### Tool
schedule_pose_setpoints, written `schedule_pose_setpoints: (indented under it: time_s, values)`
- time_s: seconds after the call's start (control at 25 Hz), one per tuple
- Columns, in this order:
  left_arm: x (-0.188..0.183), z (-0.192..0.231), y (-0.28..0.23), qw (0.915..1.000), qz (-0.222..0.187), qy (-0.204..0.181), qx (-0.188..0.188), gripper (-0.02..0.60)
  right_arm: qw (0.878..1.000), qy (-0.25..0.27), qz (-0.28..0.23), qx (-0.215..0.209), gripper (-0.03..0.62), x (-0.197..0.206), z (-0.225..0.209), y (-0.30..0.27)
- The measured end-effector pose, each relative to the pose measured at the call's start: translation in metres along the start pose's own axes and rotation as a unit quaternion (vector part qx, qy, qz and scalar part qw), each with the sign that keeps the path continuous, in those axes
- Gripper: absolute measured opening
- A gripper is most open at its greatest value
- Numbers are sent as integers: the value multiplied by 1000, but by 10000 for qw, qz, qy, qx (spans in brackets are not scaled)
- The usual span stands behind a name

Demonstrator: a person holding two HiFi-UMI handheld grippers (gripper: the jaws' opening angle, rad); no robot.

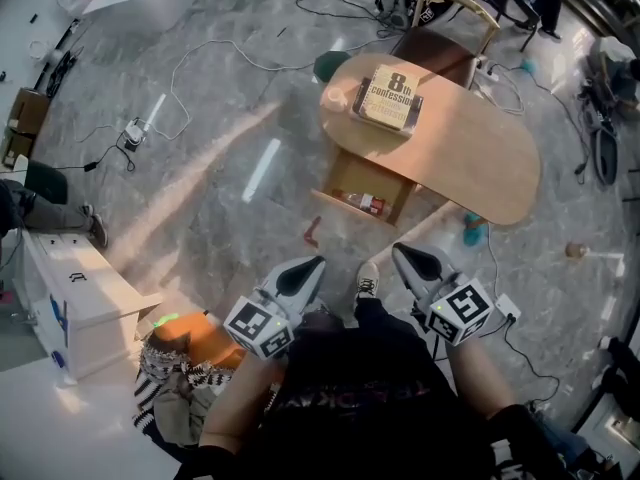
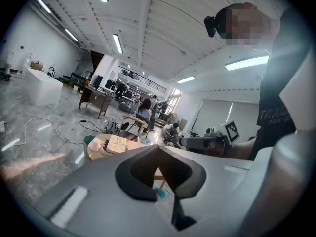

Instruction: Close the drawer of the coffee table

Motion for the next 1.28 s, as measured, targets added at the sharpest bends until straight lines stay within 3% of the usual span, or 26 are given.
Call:
schedule_pose_setpoints:
  time_s: [0.24, 0.4, 0.6, 0.88, 1.04, 1.28]
  values:
    - [-9, 32, -8, 9990, 291, -266, 219, -3, 9985, -217, -91, 499, 0, 5, -4, -9]
    - [-11, 59, 0, 9956, 577, -443, 590, -3, 9934, -379, -213, 1063, 0, 14, 10, -16]
    - [-16, 101, 24, 9871, 922, -719, 1096, -3, 9802, -614, -409, 1840, 0, 26, 49, -35]
    - [-10, 141, 51, 9774, 1131, -904, 1542, -3, 9646, -679, -423, 2511, 0, 52, 106, -50]
    - [3, 158, 60, 9760, 1173, -923, 1585, -3, 9580, -603, -407, 2775, 0, 67, 121, -53]
    - [25, 170, 46, 9763, 1265, -1090, 1376, -3, 9529, -777, -327, 2912, 0, 94, 101, -51]
Point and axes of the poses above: the fingertips, and each gripper's own axes: y backward along the fingers, z to its left, x out of its underside, the point moved 6 cm from there along y, backward along the fingers, and after that the axes turned 5 degrees about y, right-handed, at the moved point
